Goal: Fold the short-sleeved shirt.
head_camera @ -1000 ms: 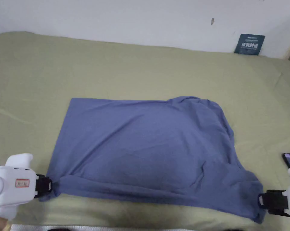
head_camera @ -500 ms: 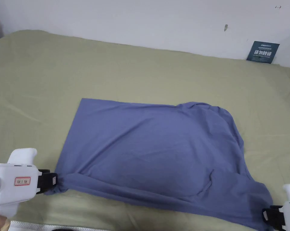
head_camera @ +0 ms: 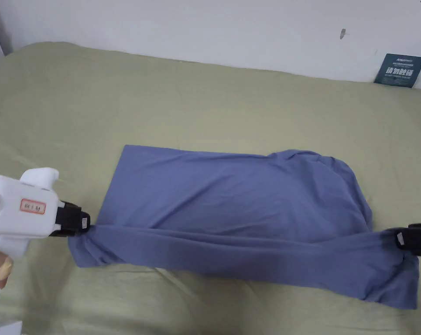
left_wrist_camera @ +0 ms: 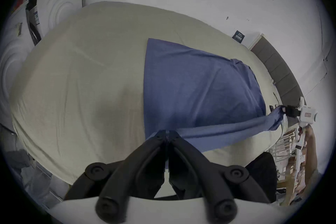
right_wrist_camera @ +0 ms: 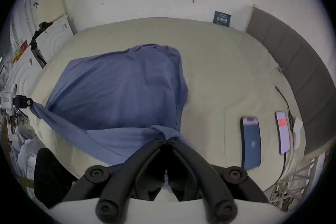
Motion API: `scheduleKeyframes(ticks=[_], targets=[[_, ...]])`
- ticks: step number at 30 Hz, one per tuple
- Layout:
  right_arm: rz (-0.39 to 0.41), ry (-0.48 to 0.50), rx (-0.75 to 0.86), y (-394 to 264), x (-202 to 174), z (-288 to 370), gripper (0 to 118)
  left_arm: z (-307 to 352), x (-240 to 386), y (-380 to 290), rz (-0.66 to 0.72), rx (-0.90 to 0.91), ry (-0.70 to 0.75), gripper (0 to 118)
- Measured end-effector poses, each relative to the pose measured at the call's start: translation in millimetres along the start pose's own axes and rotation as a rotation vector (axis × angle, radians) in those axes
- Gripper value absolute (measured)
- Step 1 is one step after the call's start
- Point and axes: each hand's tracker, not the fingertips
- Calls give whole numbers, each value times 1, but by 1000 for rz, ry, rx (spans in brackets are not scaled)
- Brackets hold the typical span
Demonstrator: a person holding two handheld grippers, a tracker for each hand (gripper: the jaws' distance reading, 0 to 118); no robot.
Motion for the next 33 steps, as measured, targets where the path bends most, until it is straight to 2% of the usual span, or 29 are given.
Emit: scheduleKeyframes(ticks=[4, 6, 9, 11, 14, 15, 16, 17, 18, 19, 20, 21, 22, 23, 24, 25, 26, 28, 30, 33], targets=[[0, -8, -44, 38, 5, -42, 0, -30, -6, 40, -4, -70, 1, 3], [10, -5, -69, 50, 8, -66, 0, -47, -10, 55, 2, -82, 37, 3], [25, -57, -131, 54, 8, -99, 0, -77, -18, 71, -17, -148, 113, 3], [-12, -80, -172, 51, 12, -117, 0, -90, -23, 70, -8, -162, 137, 3], [-102, -11, -136, 46, 17, -123, 2, -92, -31, 65, 54, -128, 104, 3], [-133, -12, -130, 45, 17, -116, 13, -86, -31, 62, 77, -94, 108, 3], [-126, -23, -118, 45, 15, -108, 40, -79, -29, 59, 89, -69, 118, 4], [-107, -16, -89, 43, 13, -94, 60, -68, -24, 56, 83, -34, 118, 11], [-63, -23, -40, 40, 8, -79, 74, -53, -18, 50, 51, 11, 130, 23], [-9, -58, -9, 37, 0, -64, 75, -40, -11, 44, 22, 55, 144, 43], [40, -92, 23, 32, -9, -43, 70, -24, -2, 36, -4, 108, 163, 48], [69, -100, 48, 25, -18, -25, 66, -10, 7, 26, -13, 152, 177, 48], [84, -88, 55, 15, -25, -8, 57, 3, 14, 12, -15, 189, 162, 48], [78, -59, 47, 4, -31, 6, 42, 11, 20, 0, -14, 201, 137, 46], [68, -26, 42, -7, -37, 17, 18, 17, 26, -15, -4, 192, 113, 37], [49, 17, 30, -20, -42, 25, 0, 20, 31, -27, 1, 177, 82, 10], [15, 66, 18, -34, -45, 29, 0, 20, 34, -42, 3, 155, 50, 0], [-46, 133, -15, -64, -52, 33, 0, 17, 41, -68, -3, 109, 39, 0], [-33, 150, -68, -86, -55, 24, 0, 9, 45, -86, -59, 16, 32, 0], [-1, 111, -124, -108, -60, 15, 0, 0, 45, -102, -87, -19, 61, 0]])
